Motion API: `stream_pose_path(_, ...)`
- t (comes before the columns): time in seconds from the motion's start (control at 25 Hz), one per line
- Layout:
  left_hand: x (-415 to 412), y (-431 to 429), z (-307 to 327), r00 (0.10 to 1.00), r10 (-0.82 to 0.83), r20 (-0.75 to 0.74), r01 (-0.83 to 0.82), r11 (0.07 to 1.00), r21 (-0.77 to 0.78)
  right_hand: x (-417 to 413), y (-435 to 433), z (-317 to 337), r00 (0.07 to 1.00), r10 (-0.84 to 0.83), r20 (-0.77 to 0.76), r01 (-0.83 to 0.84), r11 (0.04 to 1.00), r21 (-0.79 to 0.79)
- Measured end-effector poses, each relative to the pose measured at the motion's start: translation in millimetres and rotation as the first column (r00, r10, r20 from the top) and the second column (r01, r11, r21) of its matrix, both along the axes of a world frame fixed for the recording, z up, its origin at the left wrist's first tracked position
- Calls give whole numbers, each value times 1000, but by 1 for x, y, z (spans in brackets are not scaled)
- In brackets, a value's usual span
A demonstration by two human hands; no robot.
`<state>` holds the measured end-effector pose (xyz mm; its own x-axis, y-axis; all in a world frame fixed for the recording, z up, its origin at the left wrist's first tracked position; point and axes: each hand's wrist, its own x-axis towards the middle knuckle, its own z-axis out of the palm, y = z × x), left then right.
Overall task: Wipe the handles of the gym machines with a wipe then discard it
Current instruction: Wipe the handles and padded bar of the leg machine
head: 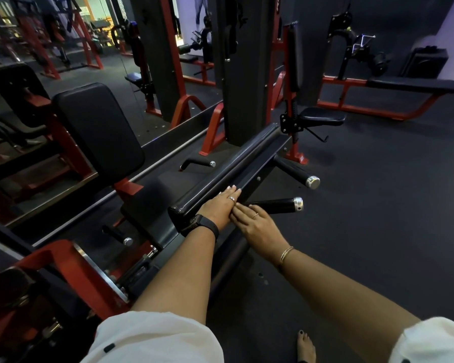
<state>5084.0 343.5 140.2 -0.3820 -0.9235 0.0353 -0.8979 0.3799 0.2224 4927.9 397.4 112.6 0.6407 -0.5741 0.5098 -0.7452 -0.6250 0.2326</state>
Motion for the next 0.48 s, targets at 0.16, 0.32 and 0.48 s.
stream_pose_path(0.16, 0, -1, -2, 1000, -2, 5, 2, 1000, 14, -24, -11, 19, 963, -199, 181, 195, 980, 37)
stream_pose_path(0.32, 1, -1, 0, 1000, -1, -19, 1, 1000, 26, -10, -1, 6, 984, -98, 149, 95, 995, 29)
stream_pose_path(0.48, 1, 0, 1, 1000, 9, 0, -9, 999, 43, -35, -5, 13, 961, -204, 189, 205, 979, 11)
